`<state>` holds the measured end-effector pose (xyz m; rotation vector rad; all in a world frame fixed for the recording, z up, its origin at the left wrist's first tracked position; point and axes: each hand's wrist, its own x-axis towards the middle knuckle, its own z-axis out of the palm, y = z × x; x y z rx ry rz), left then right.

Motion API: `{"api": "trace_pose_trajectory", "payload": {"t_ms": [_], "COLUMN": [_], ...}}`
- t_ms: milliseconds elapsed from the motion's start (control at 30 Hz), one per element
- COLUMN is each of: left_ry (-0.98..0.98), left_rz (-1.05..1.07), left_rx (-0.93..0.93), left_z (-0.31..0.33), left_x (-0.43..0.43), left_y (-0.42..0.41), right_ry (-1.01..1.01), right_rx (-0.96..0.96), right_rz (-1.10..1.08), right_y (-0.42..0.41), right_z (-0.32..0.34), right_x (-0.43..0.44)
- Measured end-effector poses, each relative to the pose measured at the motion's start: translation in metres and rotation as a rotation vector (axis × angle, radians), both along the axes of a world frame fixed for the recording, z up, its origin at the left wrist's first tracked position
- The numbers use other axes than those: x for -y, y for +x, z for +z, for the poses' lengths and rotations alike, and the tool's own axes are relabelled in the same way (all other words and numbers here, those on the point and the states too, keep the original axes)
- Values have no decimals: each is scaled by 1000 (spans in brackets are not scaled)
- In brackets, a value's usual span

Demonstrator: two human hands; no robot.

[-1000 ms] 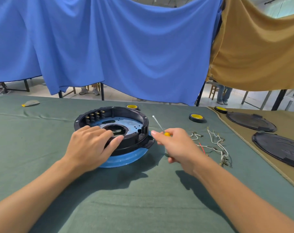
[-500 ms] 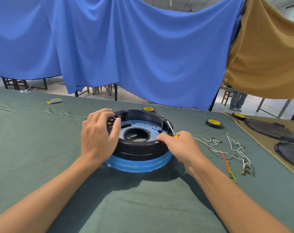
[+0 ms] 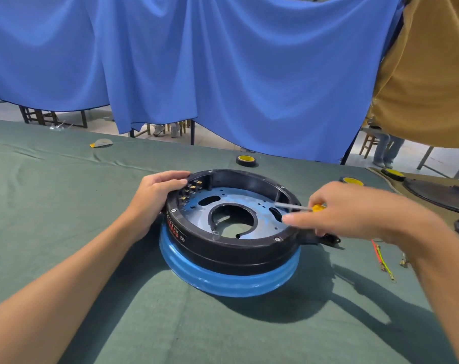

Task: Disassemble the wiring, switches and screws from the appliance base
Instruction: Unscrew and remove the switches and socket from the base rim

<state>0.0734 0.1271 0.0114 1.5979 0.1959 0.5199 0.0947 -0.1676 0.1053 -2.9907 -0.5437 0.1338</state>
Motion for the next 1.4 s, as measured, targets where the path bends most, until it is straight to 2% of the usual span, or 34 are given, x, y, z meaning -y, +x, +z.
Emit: {"api": "trace_pose_trajectory", "payload": {"t_ms": [100, 167, 267, 400, 567, 800, 933, 1167, 1400], "left_ry": [-20, -30, -27, -17, -185, -244, -235, -203, -215], "left_rz": [-57, -82, -108, -94, -92, -163, -155, -122, -140], "left_rx": [-5, -7, 0, 60, 153, 200, 194, 189, 179], "left_z": [0, 0, 1, 0, -8, -12, -14, -15, -16], "left_x": [7, 12, 19, 29, 40, 39, 38, 36, 36], "left_y": [-1, 0, -1, -2, -4, -3, -1, 0, 0], "right_ry": [156, 227, 249, 219, 259, 279, 270, 373, 356], "right_rx": [76, 50, -32, -12, 121, 157, 185, 159, 171], "right_rz": [65, 188, 341, 448, 444, 486, 497, 503, 523], "right_y": [-9, -18, -30, -39, -35, -34, -34, -34, -34], "right_z": [9, 8, -6, -28, -37, -43, -44, -48, -47], "right_x": [-2, -13, -35, -58, -64, -70, -67, -64, -64]}}
